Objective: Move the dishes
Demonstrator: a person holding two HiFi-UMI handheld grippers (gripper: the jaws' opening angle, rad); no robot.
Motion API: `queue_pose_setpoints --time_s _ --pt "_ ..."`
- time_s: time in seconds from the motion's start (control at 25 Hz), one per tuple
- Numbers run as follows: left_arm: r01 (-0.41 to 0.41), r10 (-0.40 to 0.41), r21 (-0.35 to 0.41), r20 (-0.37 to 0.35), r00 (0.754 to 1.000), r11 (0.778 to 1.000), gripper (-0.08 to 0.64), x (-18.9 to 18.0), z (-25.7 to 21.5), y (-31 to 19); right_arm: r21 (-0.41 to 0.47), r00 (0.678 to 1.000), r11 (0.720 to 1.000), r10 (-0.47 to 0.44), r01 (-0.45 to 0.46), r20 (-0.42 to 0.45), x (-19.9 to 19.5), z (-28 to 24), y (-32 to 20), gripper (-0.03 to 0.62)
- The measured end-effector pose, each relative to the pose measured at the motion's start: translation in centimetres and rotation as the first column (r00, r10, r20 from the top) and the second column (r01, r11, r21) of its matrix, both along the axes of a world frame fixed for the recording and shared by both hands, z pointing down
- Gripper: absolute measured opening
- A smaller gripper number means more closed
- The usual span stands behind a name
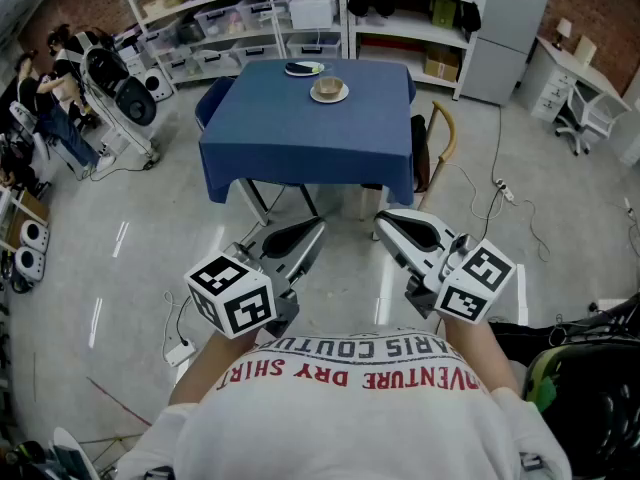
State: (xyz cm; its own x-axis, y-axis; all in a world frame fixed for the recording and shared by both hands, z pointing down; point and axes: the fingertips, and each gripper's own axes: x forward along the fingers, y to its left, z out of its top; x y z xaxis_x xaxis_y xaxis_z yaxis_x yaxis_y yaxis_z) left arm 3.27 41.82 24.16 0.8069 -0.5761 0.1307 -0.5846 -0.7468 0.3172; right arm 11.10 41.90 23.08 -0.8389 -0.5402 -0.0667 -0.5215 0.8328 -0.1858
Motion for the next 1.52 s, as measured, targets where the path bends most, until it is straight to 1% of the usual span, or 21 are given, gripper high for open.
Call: queue_pose_setpoints --time_s 0.24,0.44,0.72,0.84,1.0,1.2,1.32,1.52 --pt "0.03 -0.03 0.003 -0.009 1.0 1.0 0.028 1.0 0.5 -0.4 -0.004 1.0 1.0 0.002 -0.002 -0.005 1.6 0.3 -1.1 0.025" --pt "0.065 -0.065 -0.004 -0.01 0.998 0.998 0.028 1.3 1.3 -1.3 -0.029 0.999 1.0 -0.005 0.003 -0.044 2.0 1.9 -2.4 0.026" --pt "0.137 -0.137 -0.069 -0.003 0.991 0.988 0.028 0.2 4.4 -3.0 -0.081 0.998 0.996 -0.042 0.038 -0.05 2.1 5.3 -3.5 0.026" --pt "0.138 -0.138 -0.08 0.004 0.99 0.987 0.028 0.1 5.0 -4.3 -0.092 0.998 0.995 -0.045 0.041 -0.043 2.1 5.9 -4.8 0.026" --pt "0.13 -0.129 -0.095 0.013 0.992 0.987 0.028 -0.2 5.6 -6.8 -0.108 0.999 0.994 -0.027 0.024 -0.034 2.0 6.4 -7.7 0.026" --pt "0.121 -0.121 -0.115 0.01 0.993 0.986 0.028 -1.7 6.7 -12.3 -0.133 1.0 0.991 -0.01 0.006 -0.03 0.9 7.3 -13.2 0.026" --pt "0.104 -0.103 -0.128 0.014 0.995 0.986 0.028 -2.6 7.2 -16.9 -0.14 1.0 0.99 0.007 -0.011 -0.026 0.1 7.4 -17.9 0.026" --pt "0.08 -0.078 -0.166 0.022 0.997 0.983 0.028 -4.7 7.8 -25.8 -0.186 0.999 0.982 0.041 -0.045 -0.026 -1.7 8.1 -26.7 0.026"
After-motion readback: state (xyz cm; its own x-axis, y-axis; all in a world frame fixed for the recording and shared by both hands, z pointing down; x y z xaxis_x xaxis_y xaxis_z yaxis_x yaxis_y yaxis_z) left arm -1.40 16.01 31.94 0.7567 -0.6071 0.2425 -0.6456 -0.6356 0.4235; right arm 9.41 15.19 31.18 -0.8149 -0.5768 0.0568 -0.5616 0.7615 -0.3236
